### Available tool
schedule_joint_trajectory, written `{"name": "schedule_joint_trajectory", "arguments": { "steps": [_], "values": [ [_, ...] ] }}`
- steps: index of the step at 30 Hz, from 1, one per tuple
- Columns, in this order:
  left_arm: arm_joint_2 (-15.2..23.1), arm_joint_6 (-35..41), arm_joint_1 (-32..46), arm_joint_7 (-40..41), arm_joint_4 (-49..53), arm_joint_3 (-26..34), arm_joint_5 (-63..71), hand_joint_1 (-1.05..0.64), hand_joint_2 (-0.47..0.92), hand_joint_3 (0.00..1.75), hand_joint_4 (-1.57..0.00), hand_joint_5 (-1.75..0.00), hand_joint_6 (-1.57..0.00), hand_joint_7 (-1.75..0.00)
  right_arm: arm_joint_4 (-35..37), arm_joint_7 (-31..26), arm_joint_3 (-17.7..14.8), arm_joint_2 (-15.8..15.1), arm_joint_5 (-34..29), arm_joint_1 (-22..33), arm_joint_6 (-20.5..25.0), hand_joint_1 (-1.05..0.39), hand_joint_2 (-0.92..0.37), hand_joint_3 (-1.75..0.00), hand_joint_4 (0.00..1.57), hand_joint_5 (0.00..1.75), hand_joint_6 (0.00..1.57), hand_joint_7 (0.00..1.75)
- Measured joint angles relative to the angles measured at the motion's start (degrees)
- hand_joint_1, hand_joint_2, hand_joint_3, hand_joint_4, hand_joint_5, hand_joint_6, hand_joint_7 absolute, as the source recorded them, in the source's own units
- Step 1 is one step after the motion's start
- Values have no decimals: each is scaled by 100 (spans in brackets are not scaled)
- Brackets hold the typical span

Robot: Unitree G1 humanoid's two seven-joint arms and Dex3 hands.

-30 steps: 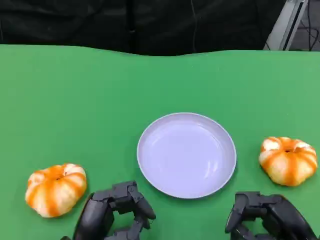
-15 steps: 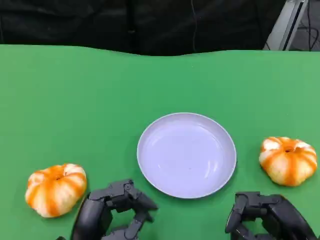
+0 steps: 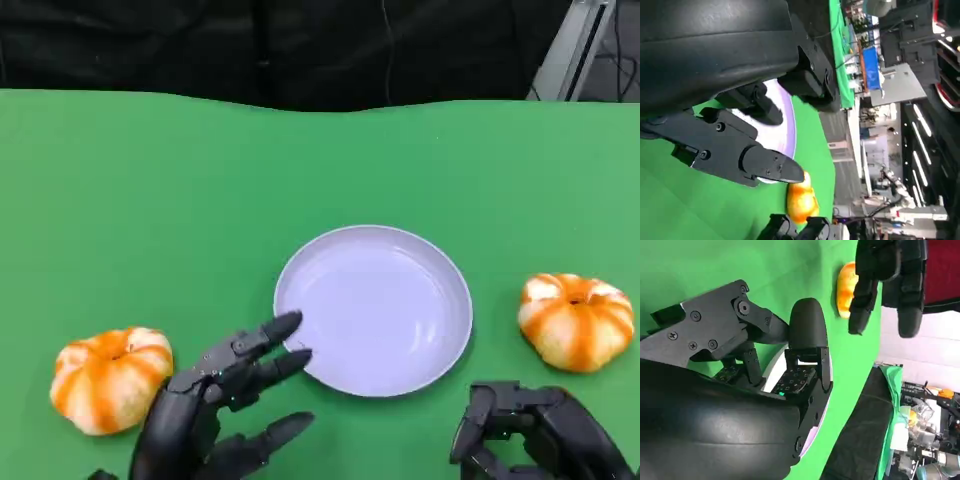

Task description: Grasp the bread from the table and place it into the plate.

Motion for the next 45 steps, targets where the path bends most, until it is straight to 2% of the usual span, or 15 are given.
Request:
{"name": "schedule_joint_trajectory", "arguments": {
  "steps": [5, 11, 19, 20, 22, 24, 26, 38, 41, 45],
  "values": [
    [182, 24, 127, 20, -616, 47, 158, -69, 92, 20, -58, -1, -42, -1, 0, 8, 0, 5, 0, 0, 2, -11, -68, -87, 84, 145, 85, 117],
    [501, -48, 173, 265, -1062, 312, 676, -75, 92, 13, -55, 0, -46, -1, -1, 11, 0, 5, -3, 1, 4, -10, -69, -85, 84, 144, 85, 117],
    [529, -59, 177, 342, -1082, 306, 779, -75, 92, 12, -55, 0, -46, -1, -1, 10, 0, 5, -5, 1, 4, -10, -69, -84, 84, 144, 85, 117],
    [529, -59, 177, 357, -1081, 305, 779, -81, 92, 15, -52, 0, -48, -2, -1, 10, 0, 5, -5, 1, 4, -10, -69, -85, 84, 144, 86, 117],
    [621, 75, 300, 620, -1441, 539, 1507, -84, 92, 17, -51, 0, -50, -2, -3, 25, 4, 13, -1, -4, 2, -10, -69, -85, 84, 144, 86, 118],
    [893, 318, 428, 1032, -1969, 984, 2422, -85, 92, 18, -51, -1, -50, -2, -2, 41, -1, 12, 6, 4, 2, -10, -68, -86, 83, 144, 85, 118],
    [1096, 498, 474, 1309, -2212, 1243, 2755, -84, 92, 19, -52, -1, -50, -2, -2, 46, -4, 10, 9, 5, 2, -10, -68, -87, 83, 145, 85, 118],
    [1202, 677, 606, 1609, -2299, 1139, 2911, -83, 92, 18, -54, -1, -52, -1, -2, 57, -2, 14, 9, 5, 3, -10, -67, -88, 84, 145, 85, 119],
    [1240, 736, 607, 1627, -2317, 1141, 2975, -88, 92, 22, -55, -1, -56, -2, -2, 57, -2, 14, 8, 4, 3, -11, -66, -88, 84, 145, 85, 119],
    [1529, 1268, 622, 1739, -2399, 1350, 3340, -89, 92, 23, -55, -1, -58, -3, -4, 53, -2, 13, 7, 5, 6, -10, -67, -88, 84, 145, 85, 119]
  ]
}}
